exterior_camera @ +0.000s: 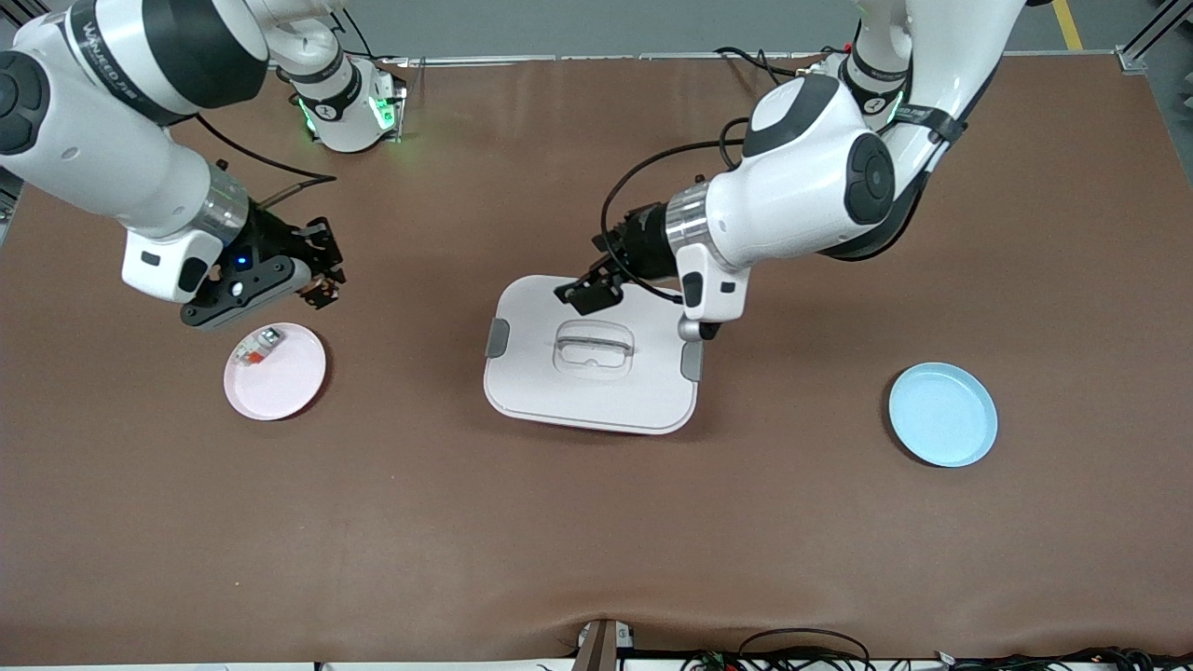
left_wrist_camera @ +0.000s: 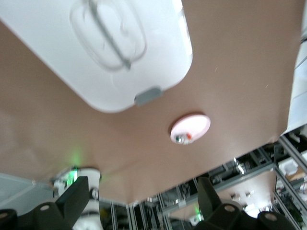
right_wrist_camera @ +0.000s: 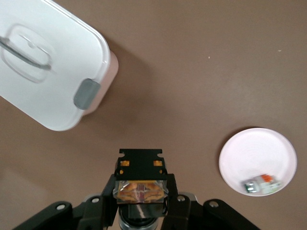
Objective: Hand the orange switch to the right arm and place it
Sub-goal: 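Open the left gripper and carry the switch toward the white plate, then lower the switch over the white plate while the left gripper withdraws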
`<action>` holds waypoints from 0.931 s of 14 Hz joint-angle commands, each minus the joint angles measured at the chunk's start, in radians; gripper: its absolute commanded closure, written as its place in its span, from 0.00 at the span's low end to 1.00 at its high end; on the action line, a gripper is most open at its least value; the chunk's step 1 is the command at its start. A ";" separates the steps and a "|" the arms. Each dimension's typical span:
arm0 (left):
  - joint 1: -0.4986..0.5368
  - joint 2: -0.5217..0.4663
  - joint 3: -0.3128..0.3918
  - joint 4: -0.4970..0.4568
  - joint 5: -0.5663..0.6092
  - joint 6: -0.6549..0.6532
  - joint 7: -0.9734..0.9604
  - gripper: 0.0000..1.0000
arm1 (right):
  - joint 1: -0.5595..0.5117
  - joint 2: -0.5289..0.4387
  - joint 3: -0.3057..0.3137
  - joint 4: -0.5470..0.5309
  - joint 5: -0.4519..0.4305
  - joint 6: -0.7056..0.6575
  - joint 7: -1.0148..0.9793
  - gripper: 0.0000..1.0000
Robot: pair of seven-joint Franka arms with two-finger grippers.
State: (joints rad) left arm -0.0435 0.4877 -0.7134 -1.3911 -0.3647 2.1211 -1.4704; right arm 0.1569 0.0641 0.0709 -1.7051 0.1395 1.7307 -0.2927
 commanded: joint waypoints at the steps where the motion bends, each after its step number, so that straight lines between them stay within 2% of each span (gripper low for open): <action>1: 0.060 -0.055 0.005 -0.009 0.129 -0.018 0.010 0.00 | -0.063 0.011 0.018 -0.016 -0.047 0.001 -0.138 1.00; 5: 0.158 -0.093 0.006 -0.012 0.323 -0.078 0.178 0.00 | -0.092 0.057 0.020 -0.016 -0.116 0.041 -0.216 1.00; 7: 0.200 -0.101 0.005 -0.012 0.474 -0.165 0.270 0.00 | -0.111 0.083 0.018 -0.018 -0.135 0.076 -0.316 1.00; 9: 0.230 -0.121 0.006 -0.014 0.617 -0.289 0.385 0.00 | -0.131 0.094 0.018 -0.071 -0.182 0.177 -0.429 1.00; 10: 0.256 -0.127 0.003 -0.012 0.654 -0.329 0.460 0.00 | -0.141 0.094 0.018 -0.109 -0.190 0.232 -0.478 1.00; 13: 0.353 -0.172 0.002 -0.012 0.656 -0.421 0.678 0.00 | -0.169 0.109 0.018 -0.189 -0.247 0.381 -0.626 1.00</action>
State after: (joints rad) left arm 0.2501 0.3664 -0.7078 -1.3887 0.2755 1.7512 -0.9161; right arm 0.0166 0.1805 0.0707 -1.8425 -0.0629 2.0426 -0.8404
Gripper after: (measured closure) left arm 0.000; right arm 0.573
